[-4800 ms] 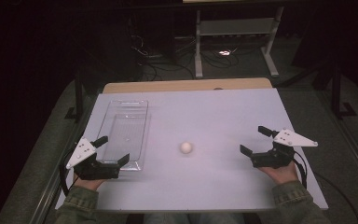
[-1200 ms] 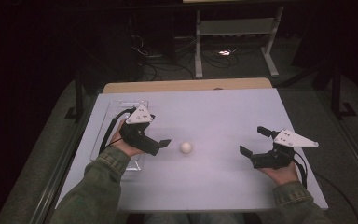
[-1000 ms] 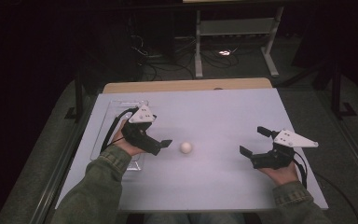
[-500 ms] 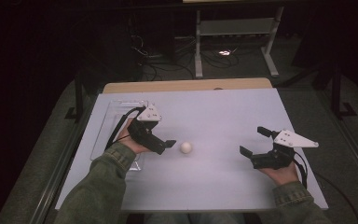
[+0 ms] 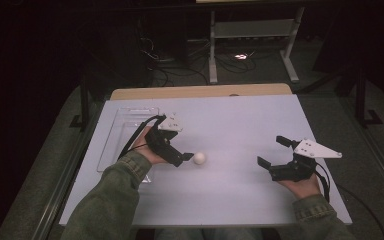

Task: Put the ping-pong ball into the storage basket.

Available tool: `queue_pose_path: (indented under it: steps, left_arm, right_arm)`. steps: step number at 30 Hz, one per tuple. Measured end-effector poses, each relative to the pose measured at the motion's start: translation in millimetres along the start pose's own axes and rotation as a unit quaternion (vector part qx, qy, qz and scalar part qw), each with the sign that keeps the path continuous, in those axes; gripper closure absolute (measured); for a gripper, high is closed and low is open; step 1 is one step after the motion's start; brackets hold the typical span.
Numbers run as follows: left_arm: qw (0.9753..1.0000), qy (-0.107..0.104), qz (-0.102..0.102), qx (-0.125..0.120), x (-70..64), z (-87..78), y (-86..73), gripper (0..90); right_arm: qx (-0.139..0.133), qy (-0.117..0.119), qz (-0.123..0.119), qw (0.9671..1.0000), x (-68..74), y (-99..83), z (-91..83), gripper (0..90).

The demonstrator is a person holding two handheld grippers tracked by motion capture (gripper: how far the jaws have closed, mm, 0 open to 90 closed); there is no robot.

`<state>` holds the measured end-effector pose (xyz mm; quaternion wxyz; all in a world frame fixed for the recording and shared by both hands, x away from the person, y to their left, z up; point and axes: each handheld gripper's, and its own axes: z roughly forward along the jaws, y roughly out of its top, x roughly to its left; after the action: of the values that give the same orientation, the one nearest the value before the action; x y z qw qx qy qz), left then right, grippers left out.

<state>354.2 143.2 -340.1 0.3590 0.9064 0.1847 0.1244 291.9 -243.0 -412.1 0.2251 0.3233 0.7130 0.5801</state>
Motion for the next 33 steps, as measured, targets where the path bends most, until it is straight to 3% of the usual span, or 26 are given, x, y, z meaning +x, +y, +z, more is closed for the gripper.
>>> queue_pose_path:
  steps: [17,33]
  left_arm:
    - [0.9990,-0.032,0.015,0.029,-4.4,24.3,12.6,0.0]
    - [0.9956,-0.046,0.035,0.074,-8.0,44.0,14.6,0.0]
  right_arm:
    - [-0.007,0.000,0.001,1.0000,-0.7,0.7,-1.2,0.0]
    - [-0.009,0.004,0.000,1.0000,0.6,0.8,-1.6,0.0]
